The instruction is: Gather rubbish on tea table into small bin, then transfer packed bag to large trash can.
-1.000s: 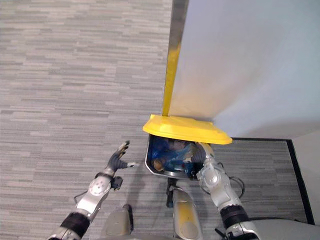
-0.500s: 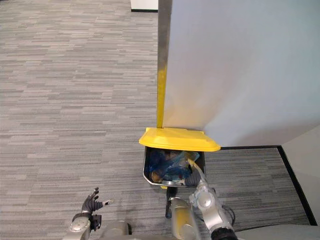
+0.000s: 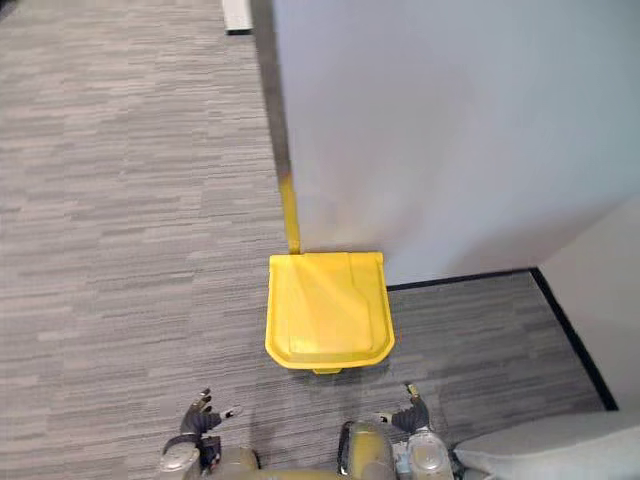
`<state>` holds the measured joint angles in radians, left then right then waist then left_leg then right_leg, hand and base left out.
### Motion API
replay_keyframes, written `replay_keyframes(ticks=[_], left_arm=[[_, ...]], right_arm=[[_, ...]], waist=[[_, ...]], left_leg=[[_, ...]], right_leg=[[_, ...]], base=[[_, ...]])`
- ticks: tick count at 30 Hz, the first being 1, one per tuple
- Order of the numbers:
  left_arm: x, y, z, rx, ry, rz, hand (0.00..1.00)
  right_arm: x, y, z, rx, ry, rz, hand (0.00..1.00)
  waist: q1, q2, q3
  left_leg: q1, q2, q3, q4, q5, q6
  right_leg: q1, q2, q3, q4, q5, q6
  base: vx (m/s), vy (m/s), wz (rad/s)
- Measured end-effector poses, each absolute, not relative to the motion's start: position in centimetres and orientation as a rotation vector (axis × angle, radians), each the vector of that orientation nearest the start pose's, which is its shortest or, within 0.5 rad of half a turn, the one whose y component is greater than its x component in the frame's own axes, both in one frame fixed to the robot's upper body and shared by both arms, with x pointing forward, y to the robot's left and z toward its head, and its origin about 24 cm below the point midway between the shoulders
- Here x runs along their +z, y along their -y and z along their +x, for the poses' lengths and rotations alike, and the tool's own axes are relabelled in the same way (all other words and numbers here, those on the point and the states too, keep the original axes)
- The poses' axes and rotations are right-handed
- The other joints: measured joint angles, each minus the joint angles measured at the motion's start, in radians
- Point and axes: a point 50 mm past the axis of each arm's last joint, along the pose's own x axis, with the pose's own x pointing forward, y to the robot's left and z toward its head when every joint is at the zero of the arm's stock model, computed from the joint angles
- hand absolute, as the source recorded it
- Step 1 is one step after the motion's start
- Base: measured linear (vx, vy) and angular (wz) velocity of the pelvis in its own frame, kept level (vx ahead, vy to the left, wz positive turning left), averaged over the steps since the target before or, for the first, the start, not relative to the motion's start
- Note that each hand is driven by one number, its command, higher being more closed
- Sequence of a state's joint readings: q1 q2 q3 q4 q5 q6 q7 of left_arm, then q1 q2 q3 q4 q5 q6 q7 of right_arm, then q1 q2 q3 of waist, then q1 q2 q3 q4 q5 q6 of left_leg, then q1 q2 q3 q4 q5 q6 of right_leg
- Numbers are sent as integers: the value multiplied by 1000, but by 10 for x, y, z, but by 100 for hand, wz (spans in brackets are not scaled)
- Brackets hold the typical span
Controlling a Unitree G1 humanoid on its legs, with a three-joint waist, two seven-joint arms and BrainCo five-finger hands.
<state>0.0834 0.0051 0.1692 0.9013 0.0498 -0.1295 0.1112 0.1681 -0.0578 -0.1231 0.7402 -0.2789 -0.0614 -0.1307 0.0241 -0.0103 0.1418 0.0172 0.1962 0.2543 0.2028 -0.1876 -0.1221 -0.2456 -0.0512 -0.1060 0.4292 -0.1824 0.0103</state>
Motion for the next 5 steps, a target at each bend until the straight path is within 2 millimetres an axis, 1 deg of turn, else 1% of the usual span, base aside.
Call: replay_keyframes(ticks=[1, 2, 5], left_arm=[[-141, -187, 131, 266, -856, 30, 0], [-141, -187, 131, 266, -856, 32, 0], [-142, -193, 130, 271, -863, 46, 0]], right_arm=[[-133, 204, 125, -178, -857, -313, 0], [-133, 207, 124, -190, -865, -309, 0], [-138, 209, 117, -199, -901, -303, 0]], waist=[[-10, 8, -12], [-11, 7, -11], [-7, -6, -17]], left_leg=[[10, -2, 0, -33, 20, -1], [14, -3, 0, -45, 26, -5], [19, -11, 1, -59, 31, -3]], right_leg=[[4, 5, 0, -23, 16, -1], [8, 6, 1, -32, 23, 0], [19, 10, 9, -57, 43, 8]], base=[[-74, -16, -8], [-114, -2, -4], [-81, 14, -3]])
